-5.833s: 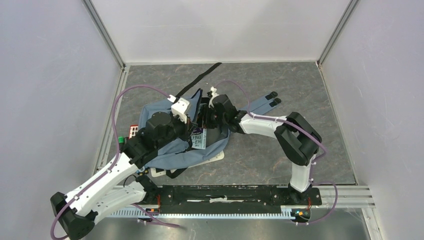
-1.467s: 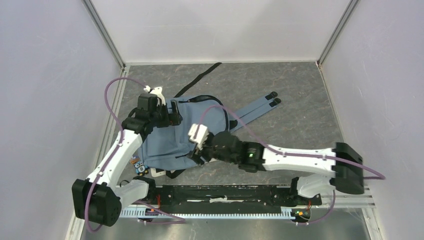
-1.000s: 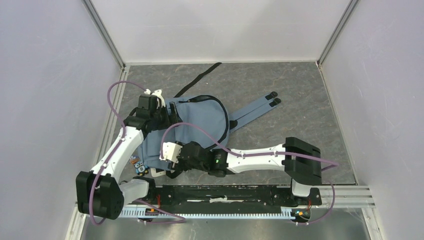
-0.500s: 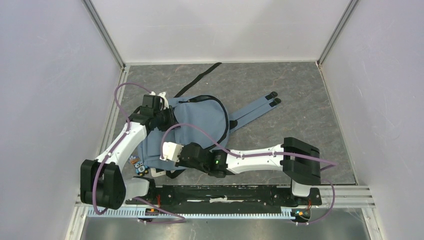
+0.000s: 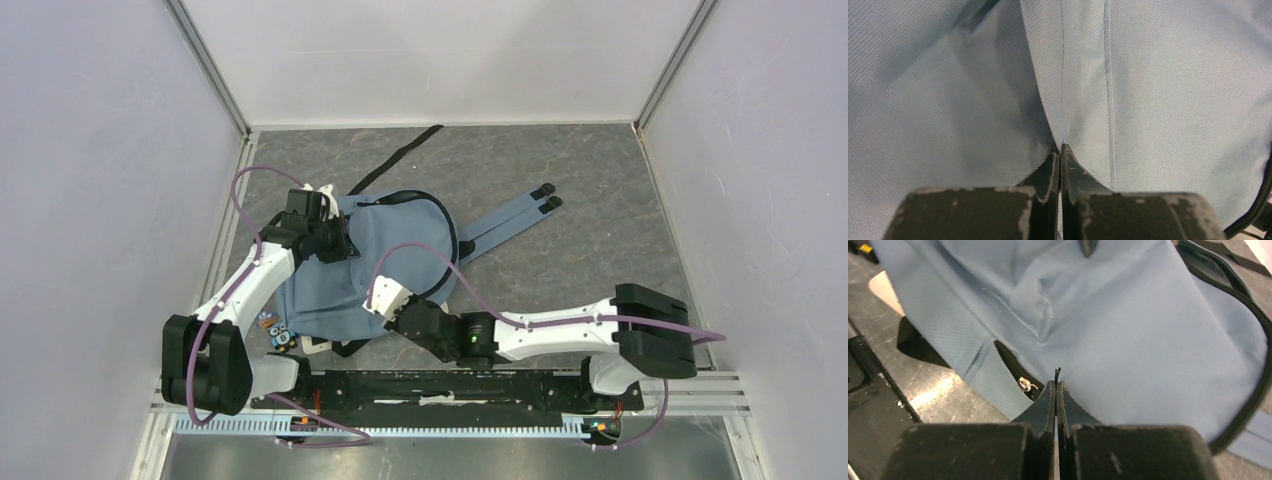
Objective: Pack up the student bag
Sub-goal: Zip the student bag at the center of the board.
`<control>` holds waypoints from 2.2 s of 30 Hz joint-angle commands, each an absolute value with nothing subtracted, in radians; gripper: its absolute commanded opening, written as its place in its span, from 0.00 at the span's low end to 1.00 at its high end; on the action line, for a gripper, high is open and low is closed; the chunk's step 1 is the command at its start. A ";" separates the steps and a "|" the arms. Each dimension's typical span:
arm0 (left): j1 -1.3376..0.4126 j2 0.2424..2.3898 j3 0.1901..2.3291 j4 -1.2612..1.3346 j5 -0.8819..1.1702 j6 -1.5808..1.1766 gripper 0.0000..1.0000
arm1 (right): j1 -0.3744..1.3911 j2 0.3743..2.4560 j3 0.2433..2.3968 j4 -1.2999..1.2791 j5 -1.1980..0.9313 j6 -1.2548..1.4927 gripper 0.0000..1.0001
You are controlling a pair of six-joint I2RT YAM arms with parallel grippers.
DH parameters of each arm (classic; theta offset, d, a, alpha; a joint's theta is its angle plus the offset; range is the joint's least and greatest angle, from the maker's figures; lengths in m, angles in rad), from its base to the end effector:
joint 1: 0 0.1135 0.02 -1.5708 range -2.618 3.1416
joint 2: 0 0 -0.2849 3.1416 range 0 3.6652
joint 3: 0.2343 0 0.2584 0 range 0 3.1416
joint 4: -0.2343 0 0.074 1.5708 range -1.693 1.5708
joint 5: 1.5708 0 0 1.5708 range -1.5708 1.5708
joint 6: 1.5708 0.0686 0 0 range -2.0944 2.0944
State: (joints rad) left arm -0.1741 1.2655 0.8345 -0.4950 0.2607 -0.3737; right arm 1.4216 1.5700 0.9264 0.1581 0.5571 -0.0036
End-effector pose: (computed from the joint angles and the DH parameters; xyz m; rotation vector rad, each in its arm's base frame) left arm 0.2649 -0.0645 0.2226 -0.1421 2.5340 -0.5491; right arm 0.0914 0.3642 0.2339 -1.0285 1.7087 0.3450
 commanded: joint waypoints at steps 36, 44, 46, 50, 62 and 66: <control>-0.456 0.990 0.829 -0.445 0.043 -0.242 1.00 | 1.206 1.171 0.697 0.187 0.577 0.169 0.00; -0.686 0.895 0.763 -0.361 0.143 -0.143 1.00 | 1.195 1.139 0.675 0.220 0.579 0.223 0.00; -0.731 0.927 0.772 -0.379 0.136 -0.123 1.00 | 1.191 1.122 0.660 0.233 0.577 0.235 0.00; -0.819 0.998 0.803 -0.432 0.018 -0.109 0.98 | 1.186 1.088 0.629 0.263 0.558 0.239 0.00; -1.040 1.151 0.797 -0.319 -0.299 -0.167 0.58 | 1.183 1.046 0.586 0.306 0.532 0.271 0.00; -1.090 1.152 0.772 -0.305 -0.396 -0.183 0.29 | 1.184 1.047 0.587 0.285 0.577 0.262 0.00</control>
State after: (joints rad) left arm -1.0481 1.1584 0.7795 -0.3798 -0.2455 -0.1669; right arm 1.1900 1.0855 0.5789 0.2314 0.5056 0.2653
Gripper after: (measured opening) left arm 0.396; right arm 0.004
